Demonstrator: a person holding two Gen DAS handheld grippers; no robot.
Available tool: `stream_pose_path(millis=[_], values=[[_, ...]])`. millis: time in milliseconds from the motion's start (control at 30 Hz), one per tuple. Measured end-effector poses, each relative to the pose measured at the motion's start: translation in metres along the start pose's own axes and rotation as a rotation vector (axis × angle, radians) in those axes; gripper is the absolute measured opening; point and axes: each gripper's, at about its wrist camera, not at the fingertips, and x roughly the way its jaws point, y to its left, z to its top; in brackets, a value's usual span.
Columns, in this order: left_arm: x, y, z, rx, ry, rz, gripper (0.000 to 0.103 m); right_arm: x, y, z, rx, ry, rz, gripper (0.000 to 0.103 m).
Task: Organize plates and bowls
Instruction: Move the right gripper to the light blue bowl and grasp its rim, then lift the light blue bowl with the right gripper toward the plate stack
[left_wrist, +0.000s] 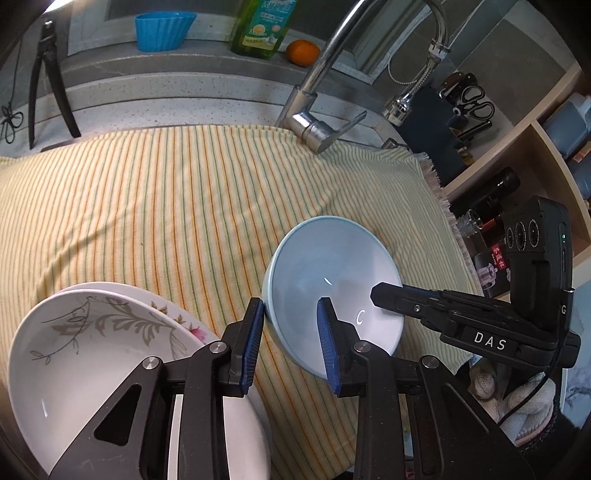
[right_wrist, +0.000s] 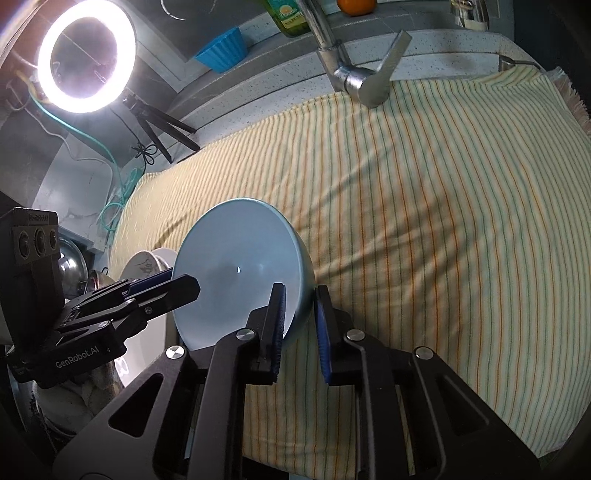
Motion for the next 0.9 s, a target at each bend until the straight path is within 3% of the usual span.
stream_pose_path(millis=[367,900], values=[[-0.058,0.017,-0.007,-0.032,-0.113,0.022,0.027,-0.017,0.061,0.011,-0.116,-0.046,0.036,0.016],[-0.152,0.096,-0.049,-0.234,-0.267,0.138,0.027,0.022,0.191,0.014,-0.341,0.017,0.182,0.016]])
